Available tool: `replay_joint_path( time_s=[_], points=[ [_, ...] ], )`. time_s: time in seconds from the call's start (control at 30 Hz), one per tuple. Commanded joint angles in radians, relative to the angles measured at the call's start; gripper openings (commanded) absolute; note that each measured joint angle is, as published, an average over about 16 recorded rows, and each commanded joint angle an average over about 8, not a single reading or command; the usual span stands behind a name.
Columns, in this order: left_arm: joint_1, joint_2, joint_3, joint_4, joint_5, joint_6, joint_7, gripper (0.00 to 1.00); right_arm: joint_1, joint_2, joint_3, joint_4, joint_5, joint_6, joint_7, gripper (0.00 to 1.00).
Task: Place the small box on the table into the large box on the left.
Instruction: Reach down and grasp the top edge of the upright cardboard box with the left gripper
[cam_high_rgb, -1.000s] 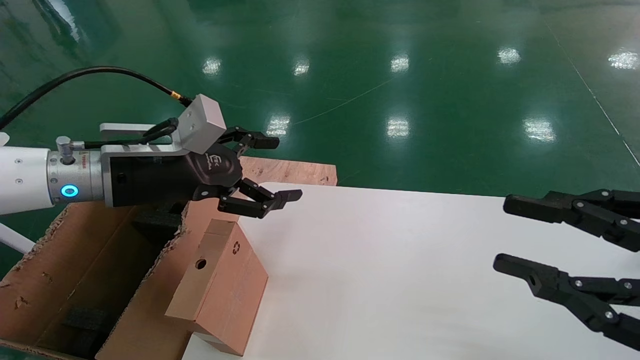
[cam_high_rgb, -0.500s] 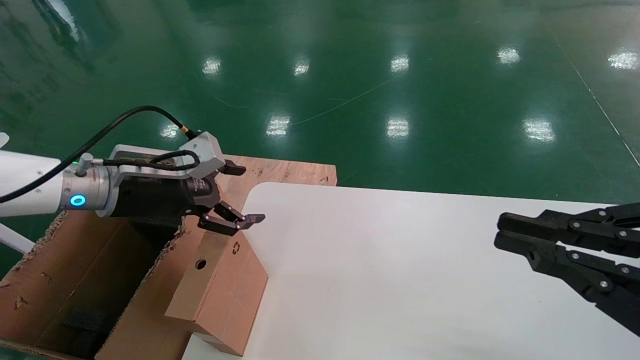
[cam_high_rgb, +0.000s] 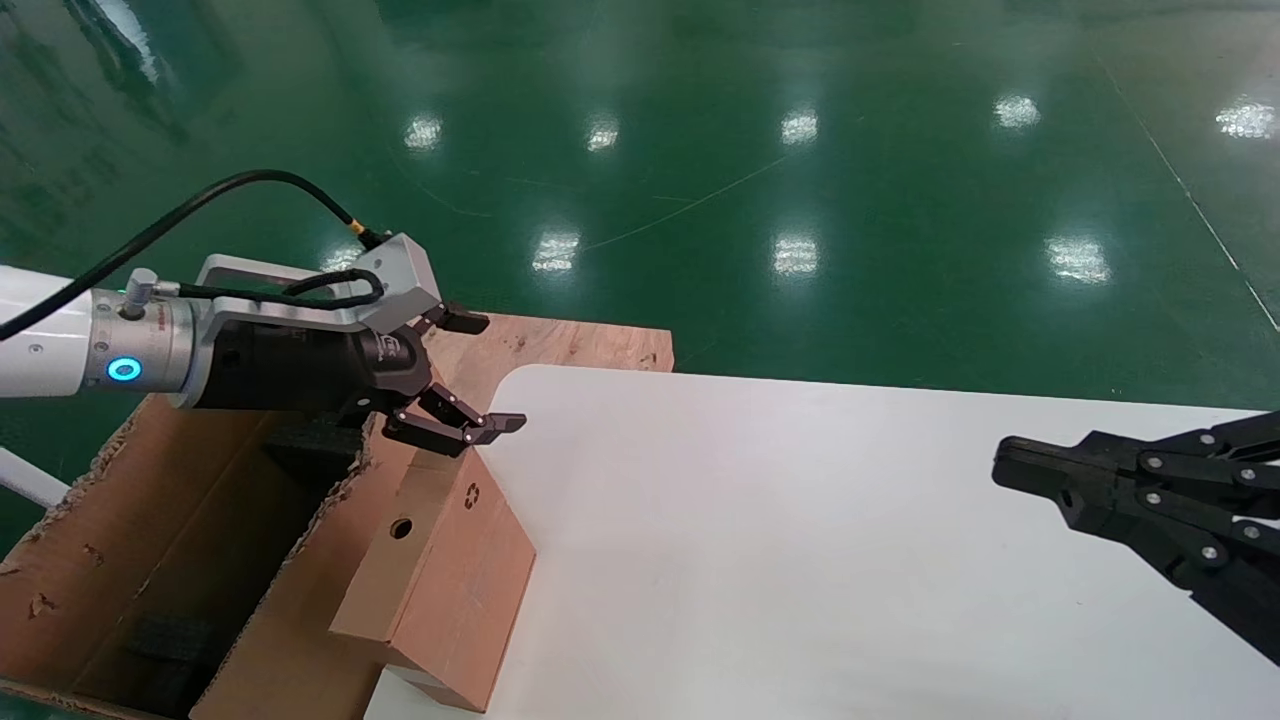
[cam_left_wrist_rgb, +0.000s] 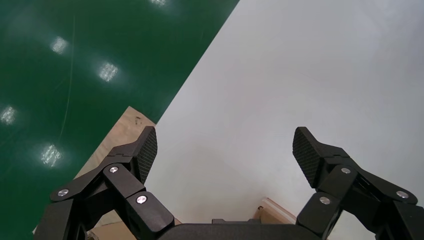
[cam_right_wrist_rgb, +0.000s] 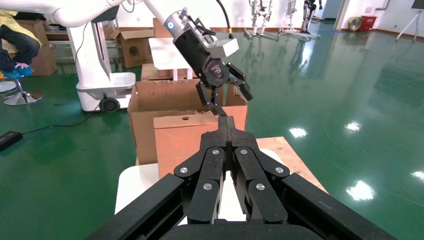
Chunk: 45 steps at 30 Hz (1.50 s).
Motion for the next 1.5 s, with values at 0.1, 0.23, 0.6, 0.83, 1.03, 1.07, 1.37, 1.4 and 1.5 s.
replay_joint_path(
  time_s=[0.1, 0.23, 0.6, 0.83, 1.03, 1.07, 1.37, 1.4, 1.5],
  points=[
    [-0.003, 0.003, -0.007, 0.002, -0.014, 0.006, -0.005, 1.00, 0.000, 0.000, 0.000, 0.000, 0.000, 0.000, 0.000, 0.00],
    [-0.002, 0.001, -0.004, 0.002, -0.012, 0.005, -0.002, 1.00, 0.000, 0.000, 0.000, 0.000, 0.000, 0.000, 0.000, 0.00],
    [-0.061, 0.046, -0.026, 0.027, -0.065, 0.006, -0.023, 1.00, 0.000, 0.000, 0.000, 0.000, 0.000, 0.000, 0.000, 0.00],
    [-0.197, 0.115, 0.028, 0.065, 0.048, 0.067, -0.234, 1.00, 0.000, 0.000, 0.000, 0.000, 0.000, 0.000, 0.000, 0.00],
    [-0.291, 0.152, 0.123, 0.017, 0.241, 0.185, -0.559, 1.00, 0.000, 0.000, 0.000, 0.000, 0.000, 0.000, 0.000, 0.00],
    [-0.303, 0.158, 0.140, 0.010, 0.267, 0.205, -0.603, 1.00, 0.000, 0.000, 0.000, 0.000, 0.000, 0.000, 0.000, 0.00],
    [-0.384, 0.170, 0.333, 0.001, 0.337, 0.276, -0.819, 1.00, 0.000, 0.000, 0.000, 0.000, 0.000, 0.000, 0.000, 0.00],
    [-0.393, 0.166, 0.356, 0.001, 0.327, 0.277, -0.828, 1.00, 0.000, 0.000, 0.000, 0.000, 0.000, 0.000, 0.000, 0.00],
    [-0.423, 0.151, 0.423, 0.000, 0.285, 0.276, -0.846, 1.00, 0.000, 0.000, 0.000, 0.000, 0.000, 0.000, 0.000, 0.00]
  ],
)
